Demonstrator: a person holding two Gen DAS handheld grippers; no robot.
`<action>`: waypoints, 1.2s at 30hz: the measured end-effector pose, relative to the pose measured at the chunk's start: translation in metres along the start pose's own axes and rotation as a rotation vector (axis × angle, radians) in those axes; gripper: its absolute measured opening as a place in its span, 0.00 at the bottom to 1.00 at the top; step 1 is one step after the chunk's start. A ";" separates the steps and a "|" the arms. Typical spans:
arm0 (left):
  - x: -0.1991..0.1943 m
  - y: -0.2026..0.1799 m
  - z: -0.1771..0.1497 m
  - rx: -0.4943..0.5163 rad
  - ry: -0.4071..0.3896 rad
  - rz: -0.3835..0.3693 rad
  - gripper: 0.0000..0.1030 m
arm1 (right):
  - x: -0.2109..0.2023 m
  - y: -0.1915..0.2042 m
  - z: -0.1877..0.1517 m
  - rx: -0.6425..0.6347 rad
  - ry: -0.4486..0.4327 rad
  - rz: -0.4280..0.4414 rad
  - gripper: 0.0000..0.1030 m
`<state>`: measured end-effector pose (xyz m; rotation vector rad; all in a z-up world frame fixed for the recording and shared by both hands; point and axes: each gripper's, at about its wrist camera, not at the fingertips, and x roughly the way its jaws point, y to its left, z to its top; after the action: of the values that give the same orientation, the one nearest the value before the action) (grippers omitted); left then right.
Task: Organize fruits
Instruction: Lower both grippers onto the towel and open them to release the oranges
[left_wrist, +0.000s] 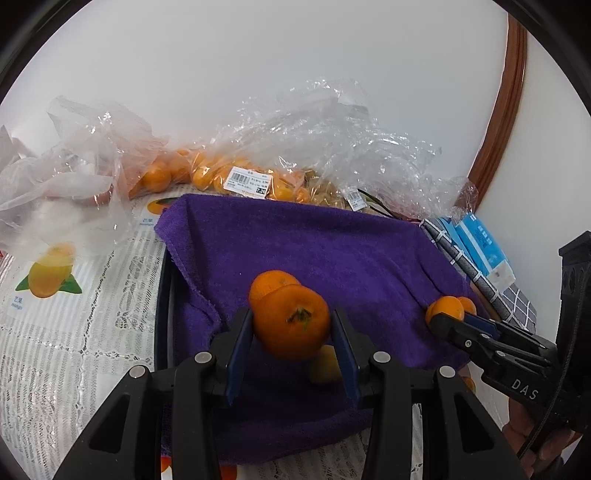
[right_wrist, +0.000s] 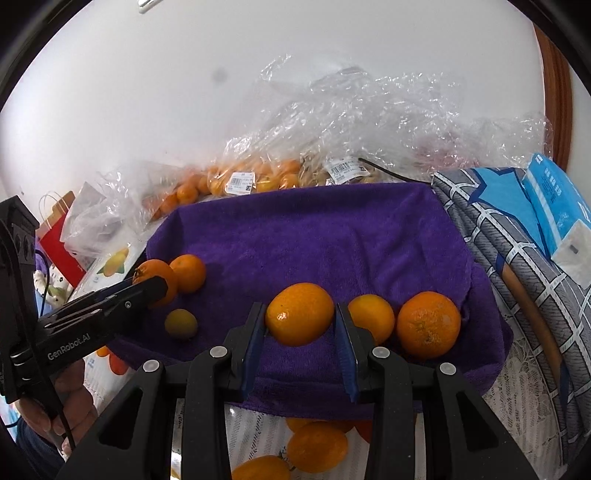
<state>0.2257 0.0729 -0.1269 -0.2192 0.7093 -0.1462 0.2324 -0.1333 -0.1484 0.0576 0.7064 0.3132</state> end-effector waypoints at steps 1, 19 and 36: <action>0.001 0.000 0.000 0.001 0.006 0.000 0.40 | 0.001 0.000 0.000 0.000 0.005 0.000 0.36; 0.004 0.000 0.000 0.008 0.021 0.010 0.40 | 0.010 0.003 0.000 -0.022 0.037 -0.040 0.36; 0.004 0.000 0.000 0.010 0.021 0.014 0.40 | 0.016 0.009 -0.003 -0.059 0.056 -0.078 0.36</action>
<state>0.2282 0.0718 -0.1294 -0.2031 0.7307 -0.1389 0.2401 -0.1197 -0.1593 -0.0354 0.7529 0.2613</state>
